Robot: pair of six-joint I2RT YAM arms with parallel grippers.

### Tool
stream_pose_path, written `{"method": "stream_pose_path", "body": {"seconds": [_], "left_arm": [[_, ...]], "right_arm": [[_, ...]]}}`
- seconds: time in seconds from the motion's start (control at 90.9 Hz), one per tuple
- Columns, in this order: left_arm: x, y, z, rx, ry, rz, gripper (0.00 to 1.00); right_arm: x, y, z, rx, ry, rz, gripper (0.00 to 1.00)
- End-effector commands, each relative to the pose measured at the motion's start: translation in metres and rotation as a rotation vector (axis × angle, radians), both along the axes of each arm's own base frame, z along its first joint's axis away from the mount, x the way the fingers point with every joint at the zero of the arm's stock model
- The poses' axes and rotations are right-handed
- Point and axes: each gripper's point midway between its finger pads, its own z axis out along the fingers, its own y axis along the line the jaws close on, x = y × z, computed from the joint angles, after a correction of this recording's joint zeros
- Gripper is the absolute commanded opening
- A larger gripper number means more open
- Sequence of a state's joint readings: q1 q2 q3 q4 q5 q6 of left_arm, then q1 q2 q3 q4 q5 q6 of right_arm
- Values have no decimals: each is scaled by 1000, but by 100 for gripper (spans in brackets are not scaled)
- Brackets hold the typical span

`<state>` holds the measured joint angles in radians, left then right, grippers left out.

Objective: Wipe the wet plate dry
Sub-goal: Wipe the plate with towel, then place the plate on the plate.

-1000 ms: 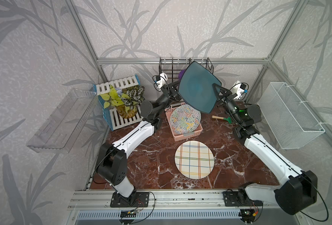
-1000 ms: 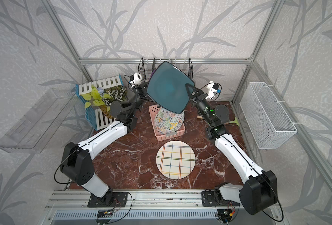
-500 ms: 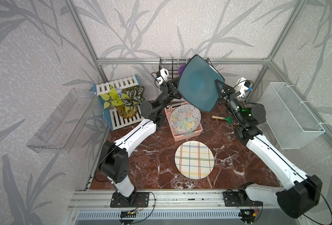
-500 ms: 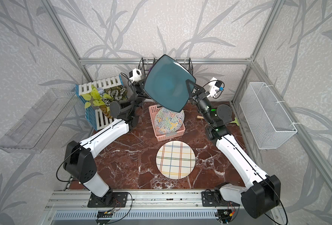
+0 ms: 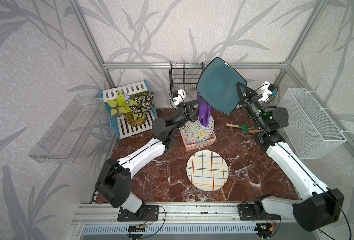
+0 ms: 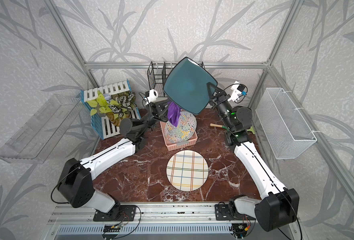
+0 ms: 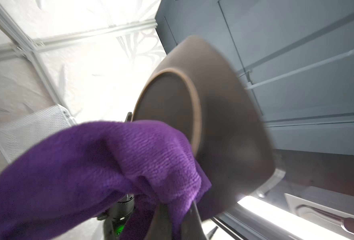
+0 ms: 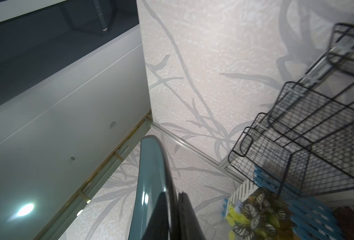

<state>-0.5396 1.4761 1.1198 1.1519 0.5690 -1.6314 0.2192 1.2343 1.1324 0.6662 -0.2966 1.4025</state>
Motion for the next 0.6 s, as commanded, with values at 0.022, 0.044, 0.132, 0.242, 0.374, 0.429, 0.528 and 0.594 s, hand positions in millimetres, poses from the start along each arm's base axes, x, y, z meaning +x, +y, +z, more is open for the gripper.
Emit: {"method": "stream_pose_path", "body": {"seconds": [0.022, 0.044, 0.132, 0.242, 0.374, 0.429, 0.528, 0.594], "left_arm": [[-2, 44, 6, 217, -178, 274, 0], [4, 50, 1, 271, -174, 320, 0], [23, 69, -15, 491, -180, 506, 0], [38, 85, -44, 707, -150, 635, 0], [46, 95, -70, 791, -116, 670, 0], [47, 97, -77, 802, -106, 674, 0], [49, 98, -86, 809, -96, 666, 0], [50, 97, -90, 809, -91, 660, 0]], "right_arm": [[-23, -40, -5, -27, 29, -144, 0], [-25, -42, -13, -53, 53, -153, 0], [-38, -39, -48, -186, 118, -162, 0], [-66, -29, -96, -326, 180, -103, 0], [-99, -15, -160, -441, 258, 6, 0], [-111, -8, -182, -470, 278, 60, 0], [-125, 11, -220, -514, 306, 149, 0], [-128, 21, -240, -545, 328, 176, 0]]}}
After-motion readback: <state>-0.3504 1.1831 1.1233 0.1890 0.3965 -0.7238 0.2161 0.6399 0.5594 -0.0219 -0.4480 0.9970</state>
